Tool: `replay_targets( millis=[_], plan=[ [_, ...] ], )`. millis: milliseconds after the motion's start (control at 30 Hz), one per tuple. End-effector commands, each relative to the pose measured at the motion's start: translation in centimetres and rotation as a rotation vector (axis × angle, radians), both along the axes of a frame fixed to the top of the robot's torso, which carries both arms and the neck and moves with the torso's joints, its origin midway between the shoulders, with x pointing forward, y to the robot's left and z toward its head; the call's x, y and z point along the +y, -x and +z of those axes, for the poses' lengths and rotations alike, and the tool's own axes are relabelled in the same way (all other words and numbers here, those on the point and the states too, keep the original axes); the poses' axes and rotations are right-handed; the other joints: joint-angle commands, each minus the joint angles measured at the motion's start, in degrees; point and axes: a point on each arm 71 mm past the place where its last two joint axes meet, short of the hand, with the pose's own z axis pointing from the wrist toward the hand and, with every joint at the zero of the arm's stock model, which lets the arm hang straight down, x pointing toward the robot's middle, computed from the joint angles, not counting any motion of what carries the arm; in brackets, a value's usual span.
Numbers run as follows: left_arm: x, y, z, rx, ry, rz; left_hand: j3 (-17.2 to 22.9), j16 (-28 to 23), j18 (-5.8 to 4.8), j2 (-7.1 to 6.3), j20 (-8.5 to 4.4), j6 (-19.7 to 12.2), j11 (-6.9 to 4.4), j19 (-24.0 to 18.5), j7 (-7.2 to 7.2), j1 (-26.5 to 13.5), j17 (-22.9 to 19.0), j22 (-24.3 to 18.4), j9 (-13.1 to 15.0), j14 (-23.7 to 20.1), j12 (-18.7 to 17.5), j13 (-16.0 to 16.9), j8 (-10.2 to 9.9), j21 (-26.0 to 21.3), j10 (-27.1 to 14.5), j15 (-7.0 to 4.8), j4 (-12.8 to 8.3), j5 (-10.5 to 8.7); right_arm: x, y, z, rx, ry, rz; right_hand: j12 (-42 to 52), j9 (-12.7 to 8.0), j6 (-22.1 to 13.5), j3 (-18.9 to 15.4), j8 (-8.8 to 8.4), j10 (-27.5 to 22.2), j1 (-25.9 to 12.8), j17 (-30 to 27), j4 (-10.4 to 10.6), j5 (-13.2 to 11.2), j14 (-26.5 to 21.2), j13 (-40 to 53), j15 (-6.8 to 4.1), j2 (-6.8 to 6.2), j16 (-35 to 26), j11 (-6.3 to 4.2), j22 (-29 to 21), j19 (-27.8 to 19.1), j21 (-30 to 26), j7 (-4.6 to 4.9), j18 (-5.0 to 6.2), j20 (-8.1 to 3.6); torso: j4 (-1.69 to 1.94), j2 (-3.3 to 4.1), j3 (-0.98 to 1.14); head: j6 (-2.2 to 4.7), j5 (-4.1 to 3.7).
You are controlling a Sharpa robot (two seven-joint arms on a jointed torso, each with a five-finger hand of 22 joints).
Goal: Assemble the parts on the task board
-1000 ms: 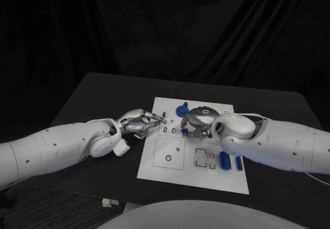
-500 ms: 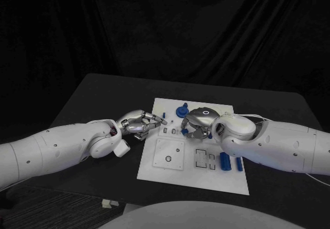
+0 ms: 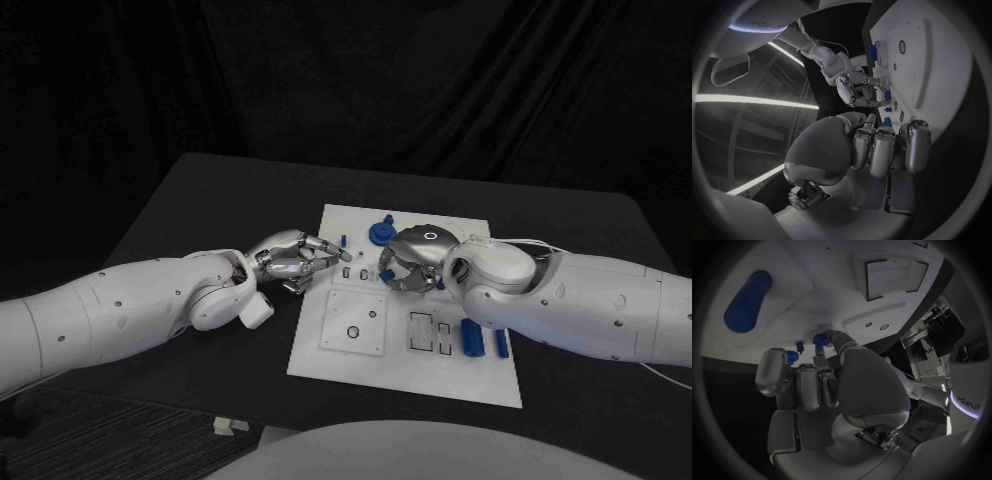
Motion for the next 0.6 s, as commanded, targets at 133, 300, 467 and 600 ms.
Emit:
replay_targets(
  millis=[133, 300, 467, 600],
  plan=[
    [-0.3, 0.1, 0.0, 0.013, 0.002, -0.014, 0.1, 0.2, -0.61, -0.24, 0.14, 0.3, 0.22, 0.0, 0.21, -0.4, 15.1, 7.6, 0.0, 6.1, 0.2, 15.1, 0.3, -0.1, 6.1, 0.21, -0.3, 0.25, 0.0, 0.2, 0.6, -0.062, -0.078, 0.020, 0.1, 1.0, 2.7, 0.1, 1.37, 6.1, -1.0, 9.7, 0.9, -0.5, 4.8, 15.1, -0.62, 0.42, 0.3, -0.54, 9.4, 0.4, 1.2, -0.72, 0.31, -0.70, -0.06, 0.02, -0.04, 0.30, 0.30],
    [-0.4, 0.1, 0.0, 0.020, -0.003, -0.016, 0.1, 0.2, -0.60, -0.23, 0.14, 0.3, 0.23, 0.0, 0.23, -0.5, 15.1, 7.6, 0.0, 6.1, 0.2, 15.1, 0.3, -0.1, 6.1, 0.21, -0.3, 0.25, -0.2, 0.3, 1.5, -0.121, -0.164, 0.012, 0.1, 1.3, 3.7, -0.4, 1.70, 6.1, -2.3, 10.3, 1.7, -1.3, 5.0, 15.1, -0.90, 0.34, 1.0, -0.92, 9.8, 1.0, 3.0, -1.19, -0.01, -0.91, -0.08, 0.00, 0.00, 0.28, 0.63],
    [-0.7, 0.1, -0.1, 0.026, -0.006, -0.021, 0.2, 0.2, -0.58, -0.18, 0.15, 0.3, 0.25, -0.1, 0.25, -0.5, 15.1, 7.5, 0.0, 6.1, 0.2, 15.1, 0.2, -0.2, 6.1, 0.22, -0.3, 0.26, -0.6, 0.4, 1.9, -0.094, -0.229, -0.021, 0.1, 1.4, 4.1, -0.6, 1.73, 6.1, -3.1, 10.7, 2.3, -1.3, 5.1, 15.1, -1.06, 0.50, 1.4, -1.12, 10.0, 1.3, 3.6, -1.40, -0.12, -1.05, 0.11, 0.00, -0.02, 0.49, 0.41],
    [-0.9, 0.1, -0.2, 0.031, -0.008, -0.026, 0.2, 0.2, -0.57, -0.13, 0.16, 0.3, 0.26, -0.2, 0.27, -0.5, 15.1, 7.5, 0.0, 6.1, 0.2, 15.1, 0.2, -0.2, 6.1, 0.23, -0.3, 0.27, -0.7, 0.5, 2.0, -0.075, -0.250, -0.034, 0.1, 1.6, 4.6, -0.6, 1.80, 6.1, -3.9, 10.8, 3.1, -0.6, 5.1, 15.1, -1.27, 0.89, 1.5, -1.40, 10.1, 1.5, 4.2, -1.70, -0.21, -1.25, -0.18, 0.01, -0.05, 0.40, 0.54]
  ],
)
